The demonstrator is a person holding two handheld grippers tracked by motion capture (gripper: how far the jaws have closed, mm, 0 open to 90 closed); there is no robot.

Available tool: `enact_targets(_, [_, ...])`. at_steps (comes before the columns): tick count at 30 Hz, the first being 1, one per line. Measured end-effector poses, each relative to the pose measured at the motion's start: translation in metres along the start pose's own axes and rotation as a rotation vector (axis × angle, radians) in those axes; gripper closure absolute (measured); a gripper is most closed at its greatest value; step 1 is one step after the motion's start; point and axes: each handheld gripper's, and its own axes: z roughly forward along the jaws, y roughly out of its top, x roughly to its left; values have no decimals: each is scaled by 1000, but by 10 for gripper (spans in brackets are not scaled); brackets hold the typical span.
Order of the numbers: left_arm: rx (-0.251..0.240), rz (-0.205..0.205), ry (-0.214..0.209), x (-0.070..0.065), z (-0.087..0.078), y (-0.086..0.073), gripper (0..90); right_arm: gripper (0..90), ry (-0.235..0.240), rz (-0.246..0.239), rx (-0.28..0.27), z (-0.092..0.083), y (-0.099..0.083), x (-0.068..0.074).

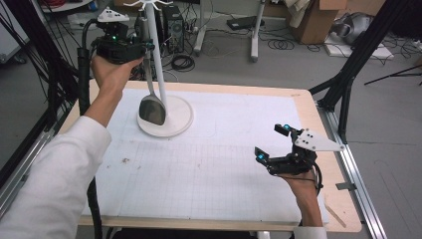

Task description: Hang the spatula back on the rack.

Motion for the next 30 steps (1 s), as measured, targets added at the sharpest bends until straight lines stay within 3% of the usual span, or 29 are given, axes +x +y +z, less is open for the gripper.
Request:
enact_targets(4, [-11, 10, -4, 1, -4, -3, 639, 3, -2, 5, 8, 0, -1, 0])
enact_targets(7, [-4, 23, -36, 3, -9, -8, 565, 3, -4, 3, 7, 0, -1, 0])
enact_targets(11, [-7, 13, -164, 7, -17, -20, 449, 3, -12, 2, 8, 1, -1, -1])
enact_targets(14, [24, 73, -218, 5, -25, -30, 338, 3, -18, -3, 9, 2, -1, -1])
enact_targets(20, [-10, 62, -330, 4, -44, -52, 140, 3, -28, -2, 19, 3, -3, -1])
enact_targets(26, [-72, 107, -394, 2, -64, -76, 17, 3, -33, 1, 25, 3, -5, 0])
enact_targets(30, [-91, 82, -404, 3, -73, -96, 17, 3, -28, 16, 20, 4, -8, 0])
